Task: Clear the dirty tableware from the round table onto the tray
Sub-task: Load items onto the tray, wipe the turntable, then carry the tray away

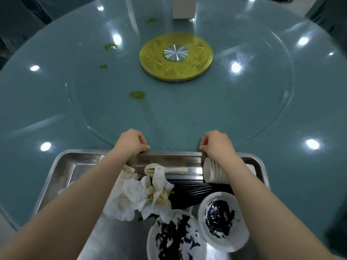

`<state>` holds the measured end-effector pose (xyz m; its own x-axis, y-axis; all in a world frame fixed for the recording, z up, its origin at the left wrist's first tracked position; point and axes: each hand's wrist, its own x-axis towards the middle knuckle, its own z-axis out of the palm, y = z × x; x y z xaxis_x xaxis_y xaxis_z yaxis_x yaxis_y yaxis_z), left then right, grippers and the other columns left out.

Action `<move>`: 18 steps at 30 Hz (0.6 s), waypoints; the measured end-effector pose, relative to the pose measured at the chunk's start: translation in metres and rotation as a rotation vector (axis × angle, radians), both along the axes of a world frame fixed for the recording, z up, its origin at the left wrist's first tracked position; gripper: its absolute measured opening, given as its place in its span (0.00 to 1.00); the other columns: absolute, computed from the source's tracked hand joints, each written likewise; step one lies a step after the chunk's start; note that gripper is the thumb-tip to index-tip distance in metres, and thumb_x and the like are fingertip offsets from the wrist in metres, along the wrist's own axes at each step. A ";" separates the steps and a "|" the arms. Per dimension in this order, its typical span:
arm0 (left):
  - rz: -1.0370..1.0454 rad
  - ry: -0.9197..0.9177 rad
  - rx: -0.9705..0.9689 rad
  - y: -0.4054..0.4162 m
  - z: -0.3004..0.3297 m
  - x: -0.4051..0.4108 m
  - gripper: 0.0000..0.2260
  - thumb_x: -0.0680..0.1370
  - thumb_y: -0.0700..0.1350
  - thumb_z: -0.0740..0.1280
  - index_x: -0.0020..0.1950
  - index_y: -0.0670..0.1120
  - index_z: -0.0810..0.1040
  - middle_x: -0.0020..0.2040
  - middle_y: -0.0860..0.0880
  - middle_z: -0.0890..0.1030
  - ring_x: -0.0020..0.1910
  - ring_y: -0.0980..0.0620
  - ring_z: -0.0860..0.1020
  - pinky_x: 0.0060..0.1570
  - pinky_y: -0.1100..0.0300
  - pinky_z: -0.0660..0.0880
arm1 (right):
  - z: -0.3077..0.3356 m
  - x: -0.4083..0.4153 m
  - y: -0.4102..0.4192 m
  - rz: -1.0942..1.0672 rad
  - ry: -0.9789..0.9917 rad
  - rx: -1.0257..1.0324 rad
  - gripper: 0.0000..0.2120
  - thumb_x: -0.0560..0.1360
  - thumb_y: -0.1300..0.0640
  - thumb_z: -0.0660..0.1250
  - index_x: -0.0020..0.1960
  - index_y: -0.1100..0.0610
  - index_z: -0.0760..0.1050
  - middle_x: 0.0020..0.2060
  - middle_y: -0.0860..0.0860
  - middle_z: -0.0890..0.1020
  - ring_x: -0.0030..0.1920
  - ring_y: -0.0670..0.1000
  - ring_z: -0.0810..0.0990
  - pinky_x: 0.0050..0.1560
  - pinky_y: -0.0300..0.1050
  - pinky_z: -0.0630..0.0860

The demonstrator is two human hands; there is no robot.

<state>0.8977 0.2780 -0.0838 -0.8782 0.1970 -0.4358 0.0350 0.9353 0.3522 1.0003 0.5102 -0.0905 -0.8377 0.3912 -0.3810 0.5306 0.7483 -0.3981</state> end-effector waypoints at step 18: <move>0.330 -0.142 0.646 -0.085 0.018 0.102 0.14 0.70 0.32 0.70 0.45 0.51 0.82 0.41 0.50 0.85 0.40 0.57 0.82 0.44 0.64 0.78 | 0.014 0.060 -0.107 0.156 0.135 -0.256 0.08 0.76 0.55 0.65 0.43 0.54 0.83 0.39 0.46 0.84 0.37 0.45 0.77 0.42 0.38 0.74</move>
<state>0.9992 0.1931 -0.0659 -0.8801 0.1878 -0.4360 -0.2991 0.4938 0.8165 1.0608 0.4035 -0.0769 -0.9294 0.1603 -0.3324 0.3476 0.6827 -0.6427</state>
